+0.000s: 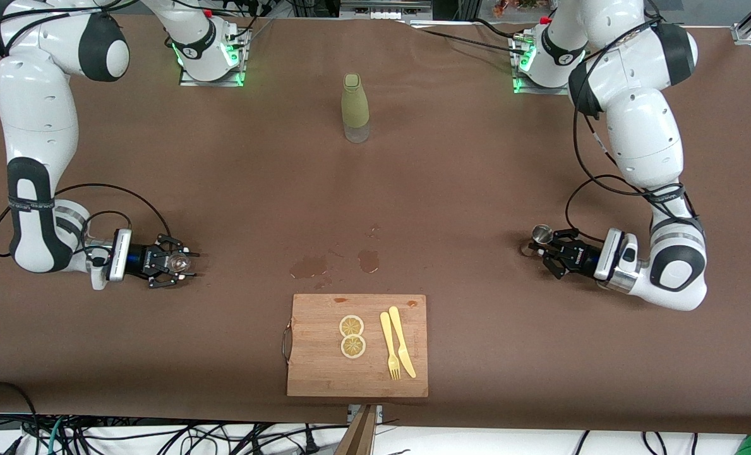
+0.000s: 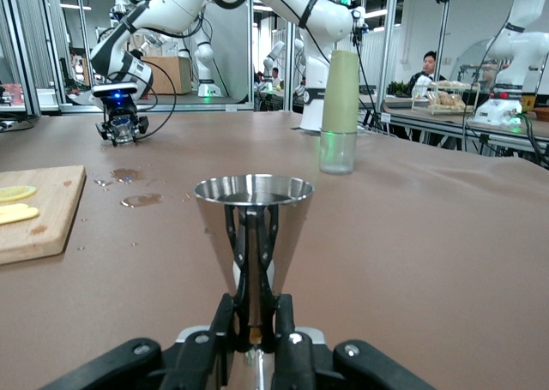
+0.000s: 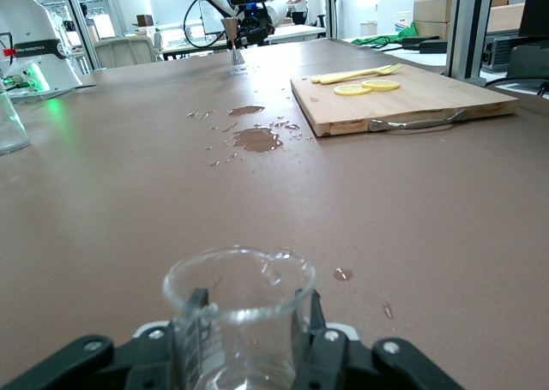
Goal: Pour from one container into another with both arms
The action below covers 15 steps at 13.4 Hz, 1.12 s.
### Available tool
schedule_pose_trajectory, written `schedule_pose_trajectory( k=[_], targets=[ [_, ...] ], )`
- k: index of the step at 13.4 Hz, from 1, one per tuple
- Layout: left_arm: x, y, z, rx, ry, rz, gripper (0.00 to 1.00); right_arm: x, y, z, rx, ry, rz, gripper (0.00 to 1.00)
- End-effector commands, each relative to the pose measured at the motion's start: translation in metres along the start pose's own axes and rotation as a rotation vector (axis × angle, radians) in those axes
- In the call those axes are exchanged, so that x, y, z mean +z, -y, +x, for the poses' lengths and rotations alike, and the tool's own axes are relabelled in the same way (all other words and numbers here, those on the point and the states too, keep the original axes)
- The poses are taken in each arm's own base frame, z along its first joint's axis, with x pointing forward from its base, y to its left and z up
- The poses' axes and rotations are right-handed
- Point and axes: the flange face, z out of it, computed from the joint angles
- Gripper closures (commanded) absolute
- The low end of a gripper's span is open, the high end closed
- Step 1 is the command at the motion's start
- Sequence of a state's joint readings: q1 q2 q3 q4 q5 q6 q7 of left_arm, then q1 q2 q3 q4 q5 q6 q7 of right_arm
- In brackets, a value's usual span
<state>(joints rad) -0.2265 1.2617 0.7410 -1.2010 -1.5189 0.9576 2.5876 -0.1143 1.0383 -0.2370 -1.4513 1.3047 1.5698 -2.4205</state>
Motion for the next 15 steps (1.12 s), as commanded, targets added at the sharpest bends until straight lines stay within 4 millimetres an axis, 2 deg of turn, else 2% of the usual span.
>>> schedule_pose_trajectory(
  k=[1, 2, 3, 7, 9, 11, 15],
  targets=[
    [-0.019, -0.023, -0.002, 0.100, -0.005, -0.036, 1.00, -0.003, 0.002, -0.002, -0.012, -0.008, -0.004, 0.37],
    [-0.028, -0.030, -0.004, 0.102, 0.003, -0.031, 1.00, -0.007, 0.002, -0.003, -0.012, 0.002, -0.007, 0.09],
    [-0.036, -0.037, -0.007, 0.111, 0.009, -0.033, 1.00, -0.016, 0.002, -0.004, -0.012, 0.016, -0.017, 0.00],
    [-0.069, -0.071, -0.027, 0.116, -0.026, -0.013, 1.00, -0.058, 0.004, -0.006, 0.002, 0.068, -0.044, 0.00],
    [-0.094, -0.094, -0.032, 0.137, -0.023, 0.001, 1.00, -0.082, -0.002, 0.007, -0.006, 0.108, -0.029, 0.00],
    [-0.111, -0.113, -0.035, 0.111, -0.011, -0.008, 1.00, -0.111, -0.013, 0.031, 0.023, 0.166, -0.019, 0.00],
    [-0.109, -0.122, -0.049, 0.101, -0.013, -0.017, 1.00, -0.157, -0.028, 0.084, 0.170, 0.230, -0.035, 0.00]
  ],
)
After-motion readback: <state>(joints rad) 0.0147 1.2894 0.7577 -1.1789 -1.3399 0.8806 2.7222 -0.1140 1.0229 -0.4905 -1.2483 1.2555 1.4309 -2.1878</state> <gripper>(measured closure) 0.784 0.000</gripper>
